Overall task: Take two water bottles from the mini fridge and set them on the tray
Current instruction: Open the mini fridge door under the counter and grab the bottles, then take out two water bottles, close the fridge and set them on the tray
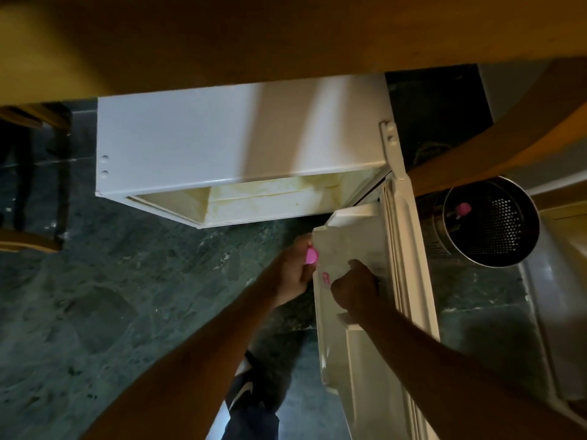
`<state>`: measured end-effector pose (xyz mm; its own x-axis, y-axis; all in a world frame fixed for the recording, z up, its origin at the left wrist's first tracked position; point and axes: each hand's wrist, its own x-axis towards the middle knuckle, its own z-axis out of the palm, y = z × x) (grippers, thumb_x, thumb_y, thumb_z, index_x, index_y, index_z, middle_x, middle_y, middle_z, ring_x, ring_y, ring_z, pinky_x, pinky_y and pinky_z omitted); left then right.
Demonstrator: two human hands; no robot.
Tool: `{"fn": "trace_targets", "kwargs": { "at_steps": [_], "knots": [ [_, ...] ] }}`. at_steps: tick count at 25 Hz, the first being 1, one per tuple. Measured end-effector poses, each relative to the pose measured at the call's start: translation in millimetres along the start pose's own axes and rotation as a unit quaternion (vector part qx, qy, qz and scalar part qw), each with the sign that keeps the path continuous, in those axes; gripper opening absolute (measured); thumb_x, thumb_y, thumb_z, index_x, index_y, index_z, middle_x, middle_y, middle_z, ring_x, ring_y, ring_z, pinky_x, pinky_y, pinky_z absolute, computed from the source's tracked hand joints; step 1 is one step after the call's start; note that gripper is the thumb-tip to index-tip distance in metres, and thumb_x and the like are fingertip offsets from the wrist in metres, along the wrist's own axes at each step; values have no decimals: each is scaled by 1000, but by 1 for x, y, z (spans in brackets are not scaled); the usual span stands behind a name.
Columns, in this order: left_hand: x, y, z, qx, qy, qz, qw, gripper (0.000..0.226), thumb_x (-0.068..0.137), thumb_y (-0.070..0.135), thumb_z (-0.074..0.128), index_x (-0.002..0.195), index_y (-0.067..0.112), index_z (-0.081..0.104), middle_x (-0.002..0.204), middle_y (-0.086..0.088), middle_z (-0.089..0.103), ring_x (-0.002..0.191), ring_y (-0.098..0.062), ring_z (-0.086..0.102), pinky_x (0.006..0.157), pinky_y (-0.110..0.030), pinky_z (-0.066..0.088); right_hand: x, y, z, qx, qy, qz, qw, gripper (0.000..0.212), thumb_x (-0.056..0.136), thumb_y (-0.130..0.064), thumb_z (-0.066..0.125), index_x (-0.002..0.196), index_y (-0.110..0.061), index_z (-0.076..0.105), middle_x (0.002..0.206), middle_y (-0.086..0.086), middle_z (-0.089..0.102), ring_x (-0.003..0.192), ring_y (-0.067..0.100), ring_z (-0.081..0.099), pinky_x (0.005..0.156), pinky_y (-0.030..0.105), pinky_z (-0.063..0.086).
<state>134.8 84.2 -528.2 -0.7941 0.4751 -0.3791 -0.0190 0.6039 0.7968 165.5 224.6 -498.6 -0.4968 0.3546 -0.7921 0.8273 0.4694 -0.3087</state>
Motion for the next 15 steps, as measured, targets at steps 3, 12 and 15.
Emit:
{"fn": "trace_targets", "kwargs": {
  "at_steps": [3, 12, 15],
  "knots": [
    [-47, 22, -14, -51, 118, 21, 991, 56, 86, 1, 60, 137, 9, 37, 110, 11, 55, 97, 0, 56, 83, -4, 42, -50, -12, -28, -38, 34, -85, 995, 40, 87, -14, 64, 124, -10, 50, 109, 8, 59, 83, 13, 50, 71, 24, 45],
    [-125, 102, -52, -191, 329, -96, 920, 36, 88, 18, 63, 118, 18, 45, 107, 8, 57, 100, -7, 60, 79, -21, 54, -171, -24, -187, -157, 14, -223, 962, 54, 92, -22, 58, 141, -27, 38, 129, 7, 54, 101, 17, 49, 88, 29, 41],
    [-135, 110, -49, -188, 346, -124, 911, 32, 88, 18, 62, 116, 14, 46, 110, -7, 57, 101, -19, 60, 72, -12, 53, -193, -19, -236, -196, 59, -216, 955, 61, 90, -15, 60, 144, -28, 35, 132, 7, 53, 106, 20, 51, 89, 37, 45]
  ]
}}
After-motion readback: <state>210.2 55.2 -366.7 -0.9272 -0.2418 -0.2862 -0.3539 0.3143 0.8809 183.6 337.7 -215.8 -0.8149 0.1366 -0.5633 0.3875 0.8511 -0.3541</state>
